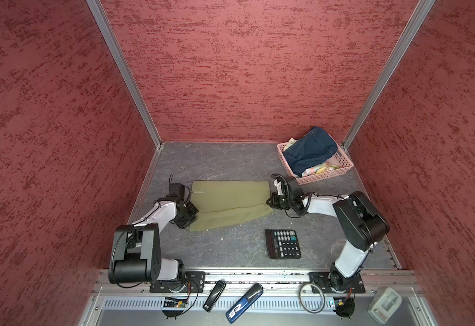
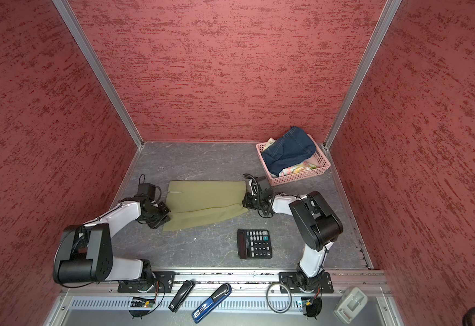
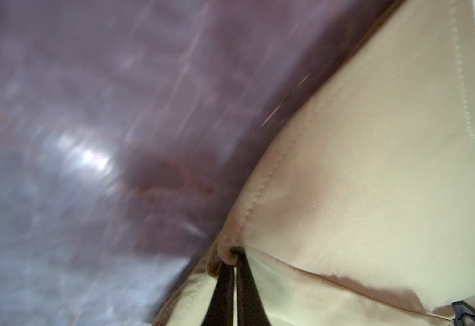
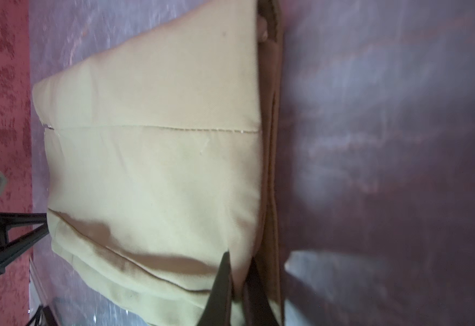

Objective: Fold and stack skirts
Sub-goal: Move the skirt to the center of the table.

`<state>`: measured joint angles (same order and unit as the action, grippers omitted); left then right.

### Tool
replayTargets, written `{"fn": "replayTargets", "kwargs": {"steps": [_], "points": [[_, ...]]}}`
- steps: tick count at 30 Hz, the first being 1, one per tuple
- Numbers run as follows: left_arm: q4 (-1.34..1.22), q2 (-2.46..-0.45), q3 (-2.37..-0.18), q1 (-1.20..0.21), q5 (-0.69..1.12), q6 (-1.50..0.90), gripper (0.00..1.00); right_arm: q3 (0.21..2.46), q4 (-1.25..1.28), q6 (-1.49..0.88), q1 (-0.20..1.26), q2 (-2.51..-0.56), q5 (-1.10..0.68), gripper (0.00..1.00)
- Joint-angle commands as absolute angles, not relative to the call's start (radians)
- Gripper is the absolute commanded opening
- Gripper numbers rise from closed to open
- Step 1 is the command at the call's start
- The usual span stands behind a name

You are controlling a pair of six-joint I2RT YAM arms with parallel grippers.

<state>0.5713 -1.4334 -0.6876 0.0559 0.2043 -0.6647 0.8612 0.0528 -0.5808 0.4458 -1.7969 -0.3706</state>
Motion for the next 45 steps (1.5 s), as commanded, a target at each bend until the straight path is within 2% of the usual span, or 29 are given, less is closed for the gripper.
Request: {"fn": "replayTargets", "kwargs": {"steps": [1, 10, 13, 15, 18, 22, 29, 38, 45], "points": [[0.501, -1.525, -0.726, 0.055, 0.172, -0.663, 0.06, 0.935, 0.038, -0.546, 0.424, -1.851, -0.381, 0.00], [0.482, -1.740, -0.971, 0.034, 0.160, -0.639, 0.05, 1.235, -0.076, -0.447, 0.355, -2.027, -0.380, 0.00], [0.489, -1.733, -1.010, 0.035, 0.156, -0.625, 0.07, 1.288, -0.104, -0.417, 0.338, -2.048, -0.373, 0.05], [0.484, -1.684, -1.007, 0.039, 0.156, -0.620, 0.15, 1.296, -0.109, -0.400, 0.329, -2.035, -0.365, 0.15], [0.478, -1.588, -0.986, 0.046, 0.154, -0.615, 0.41, 1.289, -0.106, -0.385, 0.318, -1.996, -0.349, 0.32], [0.480, -1.517, -0.961, 0.067, 0.151, -0.597, 0.59, 1.271, -0.094, -0.378, 0.314, -1.958, -0.342, 0.44], [0.457, -1.551, -0.917, 0.103, 0.201, -0.604, 0.59, 1.255, -0.076, -0.385, 0.310, -1.945, -0.353, 0.44], [0.197, -1.606, -0.827, 0.132, 0.305, -0.645, 0.45, 1.203, -0.051, -0.371, 0.308, -1.917, -0.365, 0.44], [0.116, -1.633, -0.804, 0.132, 0.330, -0.627, 0.35, 1.148, -0.023, -0.380, 0.308, -1.898, -0.371, 0.44]]}}
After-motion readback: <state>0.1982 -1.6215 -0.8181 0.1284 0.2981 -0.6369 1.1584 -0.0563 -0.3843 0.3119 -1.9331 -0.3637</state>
